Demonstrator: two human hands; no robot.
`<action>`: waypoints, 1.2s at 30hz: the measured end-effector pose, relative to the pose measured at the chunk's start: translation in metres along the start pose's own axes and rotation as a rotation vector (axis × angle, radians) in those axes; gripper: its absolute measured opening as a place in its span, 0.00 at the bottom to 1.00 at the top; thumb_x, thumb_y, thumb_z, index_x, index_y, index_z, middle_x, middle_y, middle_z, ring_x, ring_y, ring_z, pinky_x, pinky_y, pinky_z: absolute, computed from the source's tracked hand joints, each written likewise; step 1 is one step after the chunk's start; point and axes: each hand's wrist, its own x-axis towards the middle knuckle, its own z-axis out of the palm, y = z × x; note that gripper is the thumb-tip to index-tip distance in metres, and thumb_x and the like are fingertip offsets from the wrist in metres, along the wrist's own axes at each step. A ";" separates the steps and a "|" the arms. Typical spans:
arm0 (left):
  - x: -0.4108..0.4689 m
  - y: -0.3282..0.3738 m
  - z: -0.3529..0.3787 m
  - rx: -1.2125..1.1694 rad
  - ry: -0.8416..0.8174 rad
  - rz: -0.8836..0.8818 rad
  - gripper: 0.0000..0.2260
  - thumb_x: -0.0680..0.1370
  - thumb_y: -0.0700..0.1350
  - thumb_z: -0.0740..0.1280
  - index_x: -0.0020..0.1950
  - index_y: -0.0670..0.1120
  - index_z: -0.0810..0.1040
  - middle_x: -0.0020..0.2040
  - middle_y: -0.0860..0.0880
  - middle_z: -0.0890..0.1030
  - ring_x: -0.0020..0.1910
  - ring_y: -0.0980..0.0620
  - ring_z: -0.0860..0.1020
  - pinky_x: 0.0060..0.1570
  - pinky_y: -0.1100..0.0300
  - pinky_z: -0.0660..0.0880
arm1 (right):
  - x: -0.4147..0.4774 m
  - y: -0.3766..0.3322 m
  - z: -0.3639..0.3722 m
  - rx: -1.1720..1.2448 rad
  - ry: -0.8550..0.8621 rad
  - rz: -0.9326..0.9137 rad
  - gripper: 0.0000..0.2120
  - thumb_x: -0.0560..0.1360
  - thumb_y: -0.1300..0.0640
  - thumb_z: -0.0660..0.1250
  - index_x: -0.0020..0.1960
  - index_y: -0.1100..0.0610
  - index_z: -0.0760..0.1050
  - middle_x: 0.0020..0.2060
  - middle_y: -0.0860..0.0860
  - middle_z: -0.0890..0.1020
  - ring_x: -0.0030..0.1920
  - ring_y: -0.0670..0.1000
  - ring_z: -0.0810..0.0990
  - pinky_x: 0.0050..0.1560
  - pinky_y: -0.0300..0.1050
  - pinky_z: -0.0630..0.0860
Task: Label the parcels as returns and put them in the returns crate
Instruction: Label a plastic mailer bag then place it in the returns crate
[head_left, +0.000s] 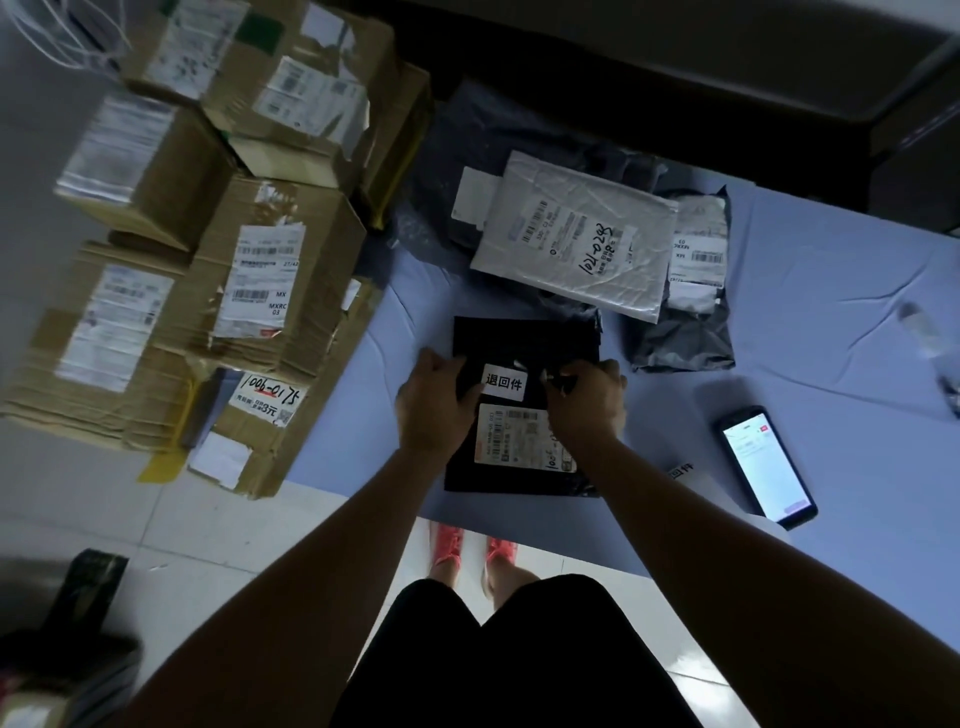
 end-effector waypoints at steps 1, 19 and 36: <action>-0.001 0.000 -0.003 0.006 -0.017 -0.038 0.20 0.74 0.54 0.72 0.63 0.48 0.78 0.51 0.44 0.75 0.45 0.43 0.79 0.44 0.50 0.80 | -0.001 0.000 -0.001 -0.012 -0.005 0.047 0.16 0.77 0.48 0.69 0.63 0.52 0.76 0.60 0.55 0.71 0.61 0.58 0.70 0.57 0.55 0.72; -0.053 -0.005 -0.062 -0.172 -0.124 -0.069 0.23 0.72 0.45 0.75 0.65 0.42 0.77 0.55 0.44 0.83 0.53 0.46 0.81 0.54 0.55 0.77 | -0.033 0.006 -0.005 0.234 -0.188 -0.080 0.35 0.63 0.55 0.76 0.69 0.55 0.72 0.58 0.57 0.79 0.60 0.59 0.78 0.58 0.55 0.79; -0.124 -0.108 -0.347 -0.340 0.243 0.021 0.21 0.71 0.45 0.71 0.64 0.44 0.78 0.53 0.52 0.80 0.54 0.51 0.80 0.48 0.60 0.74 | -0.239 -0.232 -0.029 0.459 0.039 -0.482 0.19 0.65 0.60 0.77 0.55 0.59 0.81 0.46 0.54 0.83 0.47 0.54 0.84 0.48 0.55 0.83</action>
